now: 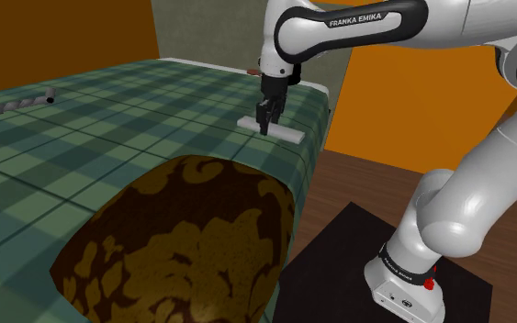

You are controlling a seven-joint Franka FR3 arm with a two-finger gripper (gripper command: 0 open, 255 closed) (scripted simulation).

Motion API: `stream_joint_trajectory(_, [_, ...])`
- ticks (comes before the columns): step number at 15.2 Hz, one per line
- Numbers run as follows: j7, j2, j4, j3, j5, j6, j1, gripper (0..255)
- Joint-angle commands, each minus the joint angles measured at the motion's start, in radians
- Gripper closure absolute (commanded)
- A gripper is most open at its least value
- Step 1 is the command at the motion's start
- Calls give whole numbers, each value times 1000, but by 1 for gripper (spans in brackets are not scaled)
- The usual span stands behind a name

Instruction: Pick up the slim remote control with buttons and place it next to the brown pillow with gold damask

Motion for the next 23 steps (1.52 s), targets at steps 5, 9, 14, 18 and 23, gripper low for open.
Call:
stream_joint_trajectory(5, [-2, 10, -70, 0, 1, 81, 0, 255])
stream_joint_trajectory(9, [-3, 20, -115, -1, 1, 135, 0, 255])
stream_joint_trajectory(14, [-5, 37, -165, -1, 2, 203, 0, 255])
stream_joint_trajectory(18, [-6, 55, -202, -1, 3, 258, 0, 255])
stream_joint_trajectory(23, [-8, 82, -244, -2, 5, 327, 0, 255])
